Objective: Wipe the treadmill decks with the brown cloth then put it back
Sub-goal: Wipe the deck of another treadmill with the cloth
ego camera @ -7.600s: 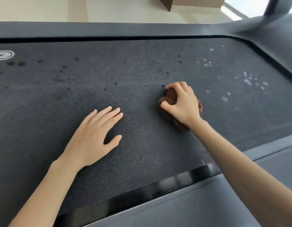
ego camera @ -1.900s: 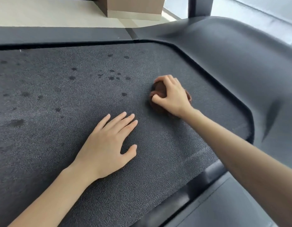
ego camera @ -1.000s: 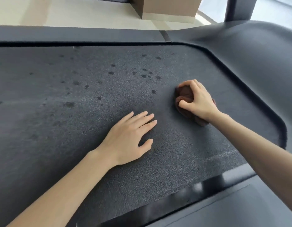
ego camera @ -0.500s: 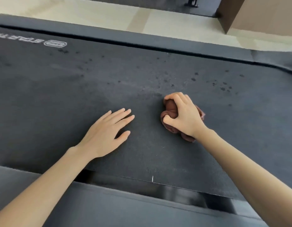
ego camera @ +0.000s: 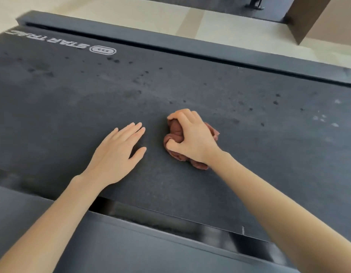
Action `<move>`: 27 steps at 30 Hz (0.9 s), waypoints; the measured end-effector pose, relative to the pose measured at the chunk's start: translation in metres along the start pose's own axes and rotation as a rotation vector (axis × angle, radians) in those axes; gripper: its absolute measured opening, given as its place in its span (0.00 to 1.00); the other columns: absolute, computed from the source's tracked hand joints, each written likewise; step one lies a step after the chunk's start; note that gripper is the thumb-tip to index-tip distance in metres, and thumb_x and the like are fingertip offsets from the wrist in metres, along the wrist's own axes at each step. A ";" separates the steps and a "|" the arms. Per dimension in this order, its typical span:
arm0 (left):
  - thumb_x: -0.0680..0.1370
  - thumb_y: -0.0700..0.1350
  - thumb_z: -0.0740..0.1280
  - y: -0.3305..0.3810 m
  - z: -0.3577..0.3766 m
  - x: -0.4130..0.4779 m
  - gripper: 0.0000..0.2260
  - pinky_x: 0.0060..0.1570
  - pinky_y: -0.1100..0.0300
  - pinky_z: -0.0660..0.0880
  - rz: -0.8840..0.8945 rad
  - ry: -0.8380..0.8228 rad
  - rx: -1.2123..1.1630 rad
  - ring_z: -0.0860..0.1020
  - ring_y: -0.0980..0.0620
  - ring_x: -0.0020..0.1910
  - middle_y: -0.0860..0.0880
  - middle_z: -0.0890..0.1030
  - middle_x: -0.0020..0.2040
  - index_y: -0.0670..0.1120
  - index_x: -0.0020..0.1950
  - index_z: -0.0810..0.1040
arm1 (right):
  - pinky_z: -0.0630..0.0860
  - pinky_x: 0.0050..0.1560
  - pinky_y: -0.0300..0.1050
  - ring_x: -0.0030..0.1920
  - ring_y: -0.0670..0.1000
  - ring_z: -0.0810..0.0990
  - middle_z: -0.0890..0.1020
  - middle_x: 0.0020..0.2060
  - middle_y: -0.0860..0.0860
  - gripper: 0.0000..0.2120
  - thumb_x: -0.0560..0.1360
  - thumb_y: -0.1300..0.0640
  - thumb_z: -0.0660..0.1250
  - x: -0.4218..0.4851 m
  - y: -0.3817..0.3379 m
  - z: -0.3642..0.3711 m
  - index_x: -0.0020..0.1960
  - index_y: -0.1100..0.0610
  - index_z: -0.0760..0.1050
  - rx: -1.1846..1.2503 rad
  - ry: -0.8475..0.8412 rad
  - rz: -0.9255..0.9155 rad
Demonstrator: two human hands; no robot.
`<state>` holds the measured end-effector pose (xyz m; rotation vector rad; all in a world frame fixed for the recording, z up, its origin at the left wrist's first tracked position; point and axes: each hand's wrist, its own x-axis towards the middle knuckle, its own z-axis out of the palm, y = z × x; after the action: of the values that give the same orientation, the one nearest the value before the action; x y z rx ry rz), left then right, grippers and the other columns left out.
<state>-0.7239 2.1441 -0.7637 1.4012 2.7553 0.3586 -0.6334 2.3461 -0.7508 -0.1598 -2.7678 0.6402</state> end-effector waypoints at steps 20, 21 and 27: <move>0.79 0.54 0.57 -0.072 -0.005 -0.005 0.25 0.74 0.47 0.51 0.158 0.037 -0.101 0.56 0.49 0.75 0.47 0.62 0.75 0.45 0.73 0.63 | 0.64 0.62 0.39 0.61 0.47 0.71 0.74 0.61 0.44 0.26 0.65 0.45 0.63 -0.048 -0.040 0.000 0.61 0.52 0.73 -0.121 0.142 0.339; 0.78 0.54 0.57 -0.072 -0.005 -0.006 0.25 0.74 0.47 0.51 0.156 0.042 -0.108 0.57 0.49 0.75 0.47 0.62 0.75 0.45 0.73 0.64 | 0.65 0.62 0.39 0.61 0.47 0.71 0.74 0.61 0.44 0.25 0.65 0.45 0.64 -0.038 -0.048 0.011 0.60 0.52 0.73 -0.120 0.128 0.297; 0.77 0.57 0.53 -0.072 -0.004 -0.003 0.27 0.74 0.50 0.47 0.127 0.028 -0.124 0.53 0.52 0.76 0.50 0.59 0.76 0.48 0.74 0.61 | 0.67 0.57 0.41 0.56 0.49 0.71 0.75 0.56 0.46 0.23 0.65 0.46 0.64 0.038 -0.062 0.042 0.58 0.53 0.74 -0.122 0.157 0.278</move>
<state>-0.7800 2.0996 -0.7757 1.5546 2.6204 0.5478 -0.6848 2.2798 -0.7497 -0.6036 -2.6538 0.4988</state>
